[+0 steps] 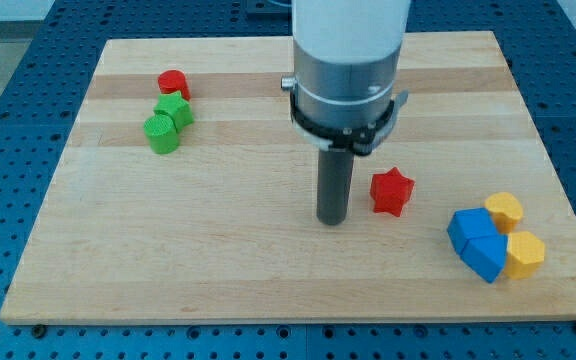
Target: Move the red star above the blue cube
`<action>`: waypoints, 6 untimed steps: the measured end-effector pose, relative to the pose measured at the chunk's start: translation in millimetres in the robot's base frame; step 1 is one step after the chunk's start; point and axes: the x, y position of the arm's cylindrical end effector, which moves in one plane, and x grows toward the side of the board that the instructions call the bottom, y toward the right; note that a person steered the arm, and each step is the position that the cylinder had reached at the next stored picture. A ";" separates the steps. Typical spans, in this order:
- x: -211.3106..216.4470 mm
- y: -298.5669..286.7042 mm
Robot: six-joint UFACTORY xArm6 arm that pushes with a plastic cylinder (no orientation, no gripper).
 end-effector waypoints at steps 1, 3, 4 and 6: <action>-18.9 60.3; -5.8 73.3; -5.8 100.0; -5.8 112.9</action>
